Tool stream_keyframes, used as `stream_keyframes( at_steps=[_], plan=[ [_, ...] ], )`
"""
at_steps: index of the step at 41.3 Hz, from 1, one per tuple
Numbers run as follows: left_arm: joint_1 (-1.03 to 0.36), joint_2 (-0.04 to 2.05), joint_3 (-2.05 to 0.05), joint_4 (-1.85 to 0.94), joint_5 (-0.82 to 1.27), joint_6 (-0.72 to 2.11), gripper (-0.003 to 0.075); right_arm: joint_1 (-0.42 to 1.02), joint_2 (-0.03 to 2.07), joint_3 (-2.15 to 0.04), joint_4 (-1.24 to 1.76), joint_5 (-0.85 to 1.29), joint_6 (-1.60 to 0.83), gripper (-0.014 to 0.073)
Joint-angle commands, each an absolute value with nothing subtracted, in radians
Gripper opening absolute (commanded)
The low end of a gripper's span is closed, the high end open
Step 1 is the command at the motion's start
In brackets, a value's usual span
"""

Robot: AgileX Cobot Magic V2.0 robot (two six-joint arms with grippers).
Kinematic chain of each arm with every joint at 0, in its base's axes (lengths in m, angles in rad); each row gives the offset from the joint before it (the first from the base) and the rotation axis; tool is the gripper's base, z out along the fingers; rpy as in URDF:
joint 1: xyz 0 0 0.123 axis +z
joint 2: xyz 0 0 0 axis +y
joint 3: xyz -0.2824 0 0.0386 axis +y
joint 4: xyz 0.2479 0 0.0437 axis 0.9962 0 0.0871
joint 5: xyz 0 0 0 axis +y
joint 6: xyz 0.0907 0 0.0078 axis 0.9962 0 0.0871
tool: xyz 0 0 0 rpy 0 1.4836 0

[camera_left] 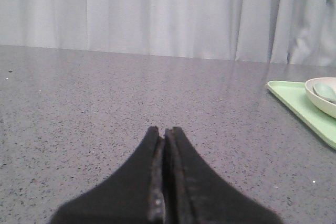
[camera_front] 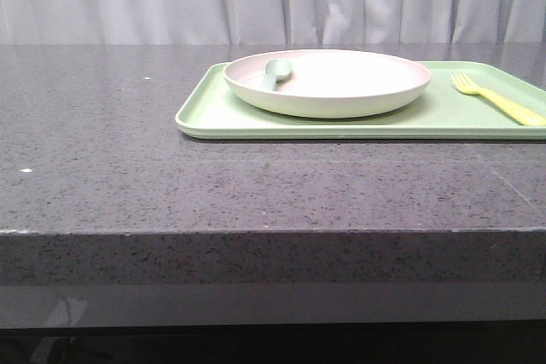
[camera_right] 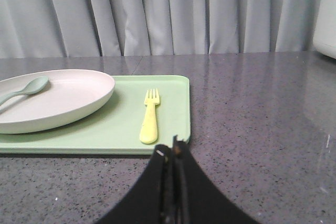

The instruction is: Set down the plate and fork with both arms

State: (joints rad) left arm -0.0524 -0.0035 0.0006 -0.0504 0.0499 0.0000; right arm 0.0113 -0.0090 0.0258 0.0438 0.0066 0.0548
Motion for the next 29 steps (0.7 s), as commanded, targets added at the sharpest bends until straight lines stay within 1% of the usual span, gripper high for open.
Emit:
stream_keyframes(
  at_steps=[1, 29],
  plan=[
    [-0.049, -0.029, 0.012, -0.057, -0.037, -0.007, -0.0020, 0.010, -0.029, 0.022, 0.045, -0.084, 0.051, -0.0088],
    [-0.049, -0.029, 0.012, -0.057, -0.037, -0.007, -0.0020, 0.036, -0.029, 0.022, 0.045, -0.084, 0.051, -0.0088]
  ],
)
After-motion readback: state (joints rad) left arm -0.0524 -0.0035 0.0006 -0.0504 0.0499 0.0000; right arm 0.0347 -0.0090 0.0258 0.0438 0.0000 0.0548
